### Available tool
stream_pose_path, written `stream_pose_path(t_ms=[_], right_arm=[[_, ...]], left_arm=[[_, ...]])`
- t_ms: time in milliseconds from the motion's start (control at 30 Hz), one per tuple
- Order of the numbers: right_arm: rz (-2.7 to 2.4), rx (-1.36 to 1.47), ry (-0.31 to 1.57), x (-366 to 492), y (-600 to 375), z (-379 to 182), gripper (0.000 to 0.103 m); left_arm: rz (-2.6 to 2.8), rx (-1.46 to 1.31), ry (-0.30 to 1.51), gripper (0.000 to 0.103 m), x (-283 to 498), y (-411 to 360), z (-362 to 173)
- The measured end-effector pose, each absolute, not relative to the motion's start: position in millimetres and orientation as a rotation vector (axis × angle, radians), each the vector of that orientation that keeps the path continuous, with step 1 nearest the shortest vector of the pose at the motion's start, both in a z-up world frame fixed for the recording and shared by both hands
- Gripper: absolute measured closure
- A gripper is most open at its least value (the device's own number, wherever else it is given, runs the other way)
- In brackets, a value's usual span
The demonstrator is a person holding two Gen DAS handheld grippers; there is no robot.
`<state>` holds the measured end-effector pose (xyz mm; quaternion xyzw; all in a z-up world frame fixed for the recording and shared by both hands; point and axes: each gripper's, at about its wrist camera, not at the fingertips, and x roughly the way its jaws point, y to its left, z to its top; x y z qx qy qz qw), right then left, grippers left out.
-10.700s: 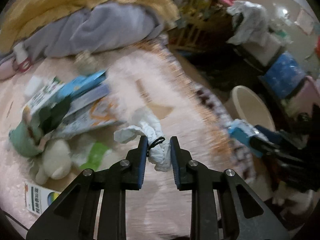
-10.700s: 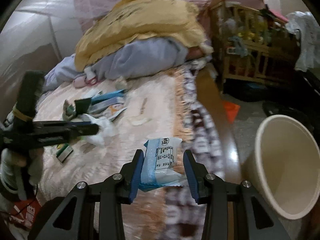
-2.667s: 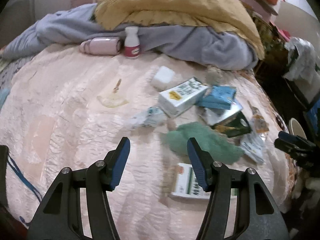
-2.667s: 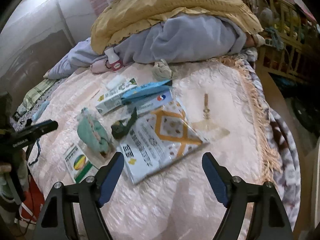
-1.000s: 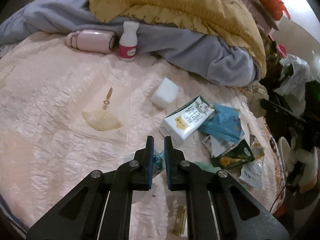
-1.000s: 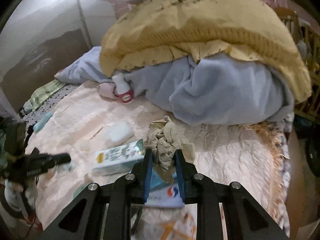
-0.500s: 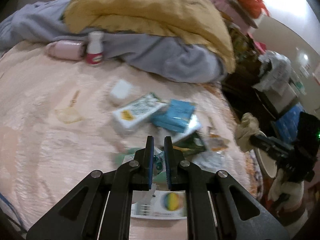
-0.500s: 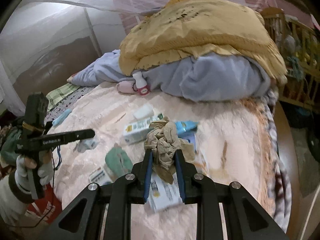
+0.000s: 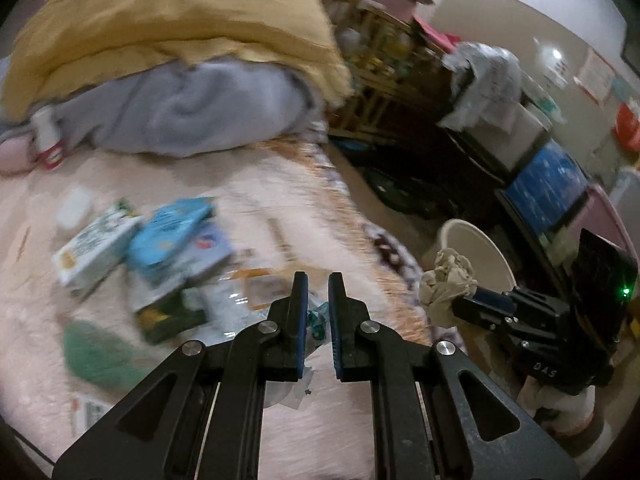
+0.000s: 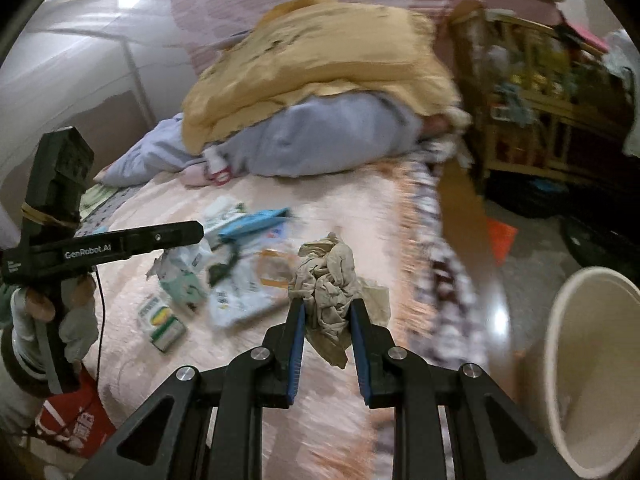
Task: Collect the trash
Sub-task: 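Carry both items over the white bucket and open both tools to drop them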
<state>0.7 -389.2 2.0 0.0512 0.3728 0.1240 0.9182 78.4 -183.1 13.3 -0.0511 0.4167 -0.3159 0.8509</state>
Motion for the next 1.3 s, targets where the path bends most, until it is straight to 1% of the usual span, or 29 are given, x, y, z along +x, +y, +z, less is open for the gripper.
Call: stream_pose_path(t_ms=[267,533,800,1000,1033,1067,1100,1133,1167,1200,1233,1300], right_arm=[[0.112,0.15,0.761,-33,-473,3,0.082],[-0.021,0.244,0.771,-57,-553,-11,0.082],[-0.165,0.3,0.773,-68,-607,-28,0.082],[-0.23,0.345,0.79,-69,-631,-37,0.082],[-0.236,0.349,0.787,-70,-633,-38,0.081],[-0.25,0.347,0.788,-70,-635,-39,0.079],[-0.27,0.342,0.795,-70,-636,-40,0.075],[-0.285,0.341,0.801,-69,-637,-41,0.066],[-0.288,0.351,0.805,-69,-639,-43,0.062],[-0.282,0.362,0.805,-70,-640,-43,0.062],[-0.277,0.367,0.805,-69,-640,-43,0.062],[-0.278,0.358,0.798,-69,-639,-41,0.062]], left_arm=[[-0.774,-0.006,0.879,0.095,68,-276,19],[-0.866,0.064,0.882,0.095,60,-363,19],[-0.953,0.043,0.918,0.095,63,-445,16],[-0.994,0.018,0.938,0.095,65,-488,6],[-1.003,-0.005,0.953,0.095,68,-493,4],[-1.013,-0.029,0.969,0.094,71,-497,1],[-1.022,-0.046,0.984,0.091,73,-499,-1],[-1.021,-0.055,0.995,0.082,74,-501,-2],[-1.016,-0.061,0.999,0.072,75,-501,-3],[-1.014,-0.069,1.0,0.067,76,-500,-4],[-1.013,-0.075,1.001,0.06,76,-499,-4],[-1.009,-0.081,1.005,0.058,77,-495,-3]])
